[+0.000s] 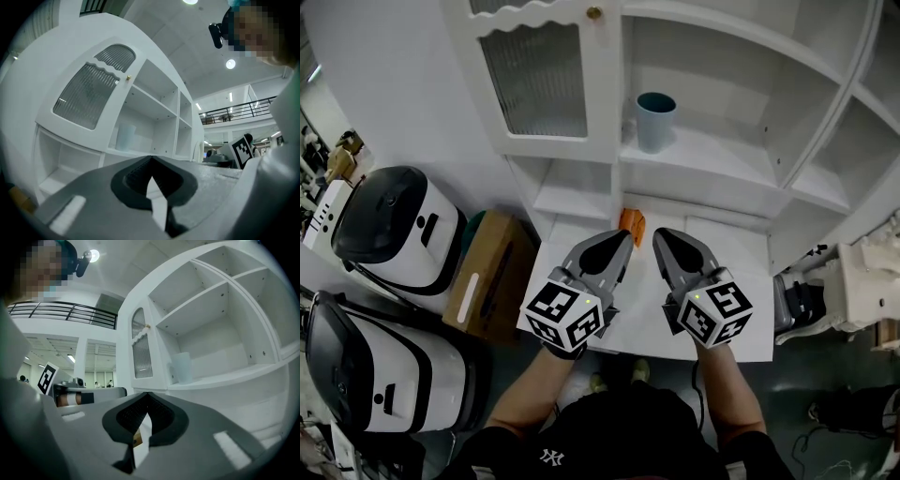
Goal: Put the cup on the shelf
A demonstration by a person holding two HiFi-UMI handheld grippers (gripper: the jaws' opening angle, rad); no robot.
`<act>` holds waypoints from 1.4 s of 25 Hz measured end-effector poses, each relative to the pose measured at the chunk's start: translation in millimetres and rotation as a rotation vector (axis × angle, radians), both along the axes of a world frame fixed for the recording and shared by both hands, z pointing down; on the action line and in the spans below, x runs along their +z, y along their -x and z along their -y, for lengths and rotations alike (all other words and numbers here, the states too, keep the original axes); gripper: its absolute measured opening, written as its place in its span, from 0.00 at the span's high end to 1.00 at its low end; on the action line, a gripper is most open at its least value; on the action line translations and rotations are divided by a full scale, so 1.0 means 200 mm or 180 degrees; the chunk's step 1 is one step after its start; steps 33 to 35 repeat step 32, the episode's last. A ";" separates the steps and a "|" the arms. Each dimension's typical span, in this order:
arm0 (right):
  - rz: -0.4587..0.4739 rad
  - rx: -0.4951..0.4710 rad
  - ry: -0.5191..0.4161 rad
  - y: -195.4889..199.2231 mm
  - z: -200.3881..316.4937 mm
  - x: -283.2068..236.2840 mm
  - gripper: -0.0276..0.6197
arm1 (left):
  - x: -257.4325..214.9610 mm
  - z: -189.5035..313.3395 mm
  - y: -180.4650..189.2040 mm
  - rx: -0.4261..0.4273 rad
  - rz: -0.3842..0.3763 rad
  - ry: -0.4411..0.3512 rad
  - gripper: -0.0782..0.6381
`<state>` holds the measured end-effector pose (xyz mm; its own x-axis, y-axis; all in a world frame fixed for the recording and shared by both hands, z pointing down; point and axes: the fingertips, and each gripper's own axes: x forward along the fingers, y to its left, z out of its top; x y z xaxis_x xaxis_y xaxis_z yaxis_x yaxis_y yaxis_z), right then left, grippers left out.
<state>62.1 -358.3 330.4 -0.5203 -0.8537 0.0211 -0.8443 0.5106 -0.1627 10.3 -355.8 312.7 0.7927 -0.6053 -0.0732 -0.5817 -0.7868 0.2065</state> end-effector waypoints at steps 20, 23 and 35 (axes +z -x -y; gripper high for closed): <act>-0.0023 -0.0045 -0.0048 0.06 -0.09 -0.03 0.92 | -0.02 -0.07 0.03 -0.0029 -0.0014 -0.0030 0.89; -0.0029 -0.0057 -0.0042 0.05 -0.08 -0.02 0.92 | -0.03 -0.07 0.02 -0.0033 -0.0015 -0.0031 0.89; -0.0046 -0.0084 -0.0052 0.05 -0.04 -0.04 0.92 | -0.05 -0.02 0.02 -0.0071 0.0006 -0.0056 0.89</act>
